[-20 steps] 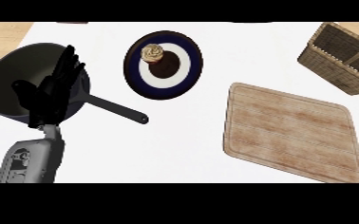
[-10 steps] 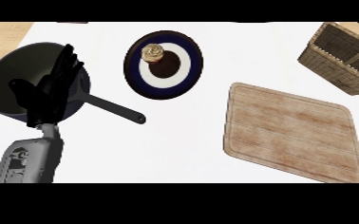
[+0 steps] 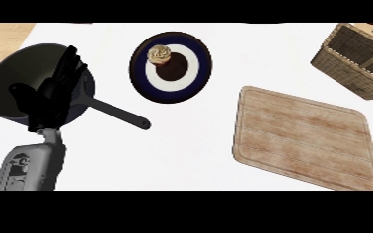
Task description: Pick the tomato from the cutting board and place it in the basket
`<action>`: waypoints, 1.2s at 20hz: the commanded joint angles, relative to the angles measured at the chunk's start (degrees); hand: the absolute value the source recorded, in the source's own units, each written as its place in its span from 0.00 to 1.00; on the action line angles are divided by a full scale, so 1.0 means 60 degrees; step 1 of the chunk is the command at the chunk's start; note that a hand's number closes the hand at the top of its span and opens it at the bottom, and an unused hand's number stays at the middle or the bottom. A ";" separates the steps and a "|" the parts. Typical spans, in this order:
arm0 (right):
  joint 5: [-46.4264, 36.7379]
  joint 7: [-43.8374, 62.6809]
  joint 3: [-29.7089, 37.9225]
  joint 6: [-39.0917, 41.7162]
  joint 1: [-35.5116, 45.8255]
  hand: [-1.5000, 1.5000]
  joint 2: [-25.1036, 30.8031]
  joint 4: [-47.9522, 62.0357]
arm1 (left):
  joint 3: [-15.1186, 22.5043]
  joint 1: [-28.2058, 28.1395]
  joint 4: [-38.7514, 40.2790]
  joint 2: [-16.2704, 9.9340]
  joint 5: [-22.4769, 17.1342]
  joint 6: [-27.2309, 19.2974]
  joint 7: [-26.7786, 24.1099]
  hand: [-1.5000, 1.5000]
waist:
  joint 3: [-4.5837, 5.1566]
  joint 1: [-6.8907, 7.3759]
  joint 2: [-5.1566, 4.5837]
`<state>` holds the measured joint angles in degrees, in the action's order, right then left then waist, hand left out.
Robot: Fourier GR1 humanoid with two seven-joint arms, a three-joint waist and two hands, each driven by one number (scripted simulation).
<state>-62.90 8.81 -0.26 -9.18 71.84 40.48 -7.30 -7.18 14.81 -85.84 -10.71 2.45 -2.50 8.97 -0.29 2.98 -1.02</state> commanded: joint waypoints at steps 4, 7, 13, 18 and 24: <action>-0.0042 -0.0220 0.0041 0.0472 -0.0101 1.00 0.0150 0.0267 | -0.0243 -0.0261 0.0397 -0.0300 -0.0150 0.0335 -0.0187 0.50 | 0.0034 0.0027 -0.0035; 0.0028 -0.0321 0.0133 0.0393 -0.0388 1.00 0.0102 0.0362 | 0.0063 -0.0076 0.0232 0.0025 0.0180 -0.0077 0.0103 0.50 | 0.0026 0.0035 -0.0048; 0.0223 -0.0392 0.0362 0.1024 -0.0132 1.00 0.0399 0.0377 | -0.0120 0.0126 -0.0076 -0.0081 -0.0062 -0.0051 0.0681 0.50 | 0.0021 0.0064 -0.0042; 0.0263 0.0352 0.0424 0.1403 -0.0366 1.00 0.0275 0.0628 | -0.0041 -0.0419 0.0083 0.0049 -0.0013 0.0040 0.0060 0.50 | 0.0030 0.0057 -0.0036; 0.0410 0.1430 0.0599 0.1167 -0.0290 0.00 -0.0054 0.0481 | 0.0035 0.0067 0.0271 0.0171 0.0121 -0.0150 0.0031 0.50 | 0.0023 0.0107 -0.0077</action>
<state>-61.13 13.53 2.50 -0.65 70.17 41.41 -4.11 -7.38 15.64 -84.85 -10.44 2.79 -2.83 8.49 -0.32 3.13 -1.09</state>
